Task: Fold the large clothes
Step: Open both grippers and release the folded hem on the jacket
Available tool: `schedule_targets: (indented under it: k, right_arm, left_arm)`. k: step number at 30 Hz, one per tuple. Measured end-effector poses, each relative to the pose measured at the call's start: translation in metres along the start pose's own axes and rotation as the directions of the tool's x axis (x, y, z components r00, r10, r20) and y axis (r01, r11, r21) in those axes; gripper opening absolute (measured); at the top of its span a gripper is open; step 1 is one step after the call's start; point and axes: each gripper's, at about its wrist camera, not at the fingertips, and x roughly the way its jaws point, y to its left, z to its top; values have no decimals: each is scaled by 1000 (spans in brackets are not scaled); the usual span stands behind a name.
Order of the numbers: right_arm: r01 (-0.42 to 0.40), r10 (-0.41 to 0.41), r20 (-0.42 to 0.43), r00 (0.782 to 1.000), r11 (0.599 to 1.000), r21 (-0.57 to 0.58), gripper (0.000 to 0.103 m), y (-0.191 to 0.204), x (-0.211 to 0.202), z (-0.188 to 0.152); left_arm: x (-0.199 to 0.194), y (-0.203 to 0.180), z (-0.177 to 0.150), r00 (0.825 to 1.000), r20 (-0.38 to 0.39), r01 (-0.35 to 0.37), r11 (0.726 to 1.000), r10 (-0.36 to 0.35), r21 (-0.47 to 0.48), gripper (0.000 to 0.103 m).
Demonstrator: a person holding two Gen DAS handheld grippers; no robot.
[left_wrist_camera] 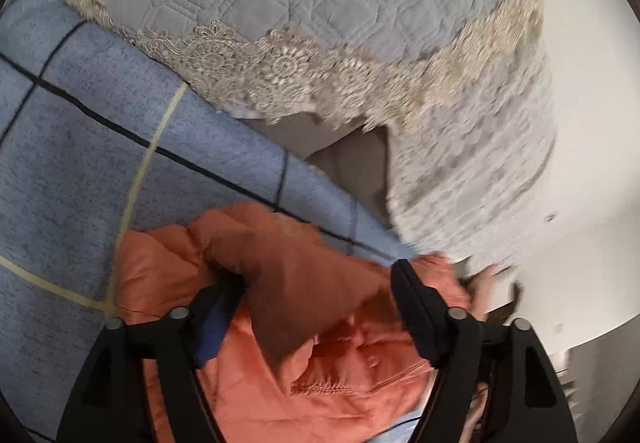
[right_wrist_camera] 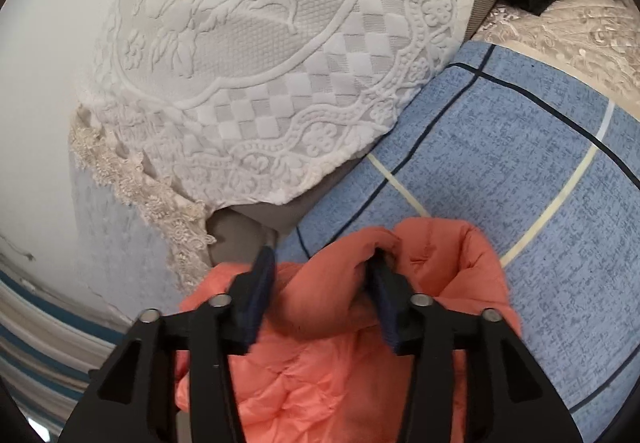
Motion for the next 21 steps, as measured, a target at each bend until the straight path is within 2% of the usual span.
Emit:
schedule_targets:
  k: [3, 5, 6, 8, 10, 11, 13, 15, 16, 18, 20, 21]
  right_arm:
    - [20, -20, 31, 999, 1000, -19, 58, 8, -5, 1]
    - [94, -88, 98, 991, 993, -64, 59, 17, -13, 1]
    - [132, -120, 135, 984, 988, -83, 59, 21, -17, 2]
    - [157, -137, 159, 978, 980, -121, 60, 28, -23, 2]
    - [201, -165, 186, 969, 961, -192, 60, 40, -28, -3]
    - [226, -180, 198, 964, 945, -238, 60, 46, -29, -8]
    - [250, -186, 193, 964, 883, -397, 60, 64, -30, -29]
    - [247, -193, 156, 969, 813, -527, 60, 78, -27, -53]
    - [232, -195, 127, 972, 769, -596, 60, 84, -24, -69]
    - [177, -189, 59, 980, 706, -685, 59, 92, -18, -99]
    - [108, -160, -4, 987, 684, -722, 59, 97, -11, -122]
    - [76, -152, -37, 988, 673, -736, 59, 101, -6, -134]
  left_arm:
    - [-12, -4, 2, 996, 66, -56, 998, 54, 28, 81]
    - [-21, -10, 2, 991, 112, -88, 993, 79, 73, 81]
    - [-27, -12, 3, 989, 125, -84, 993, 73, 81, 81]
    - [-35, -15, 3, 989, 138, -65, 995, 54, 78, 82]
    - [-44, -23, -1, 981, 176, -97, 990, 78, 103, 84]
    - [-48, -30, -5, 977, 190, -120, 984, 93, 135, 84]
    - [-52, -45, -18, 972, 202, -165, 963, 121, 214, 84]
    - [-49, -62, -36, 975, 170, -193, 933, 146, 305, 84]
    - [-44, -70, -47, 978, 143, -196, 915, 155, 352, 84]
    - [-31, -79, -73, 984, 77, -176, 895, 158, 411, 84]
    - [-14, -84, -95, 982, 4, -170, 870, 190, 463, 84]
    - [-5, -86, -107, 975, -14, -188, 854, 222, 485, 84]
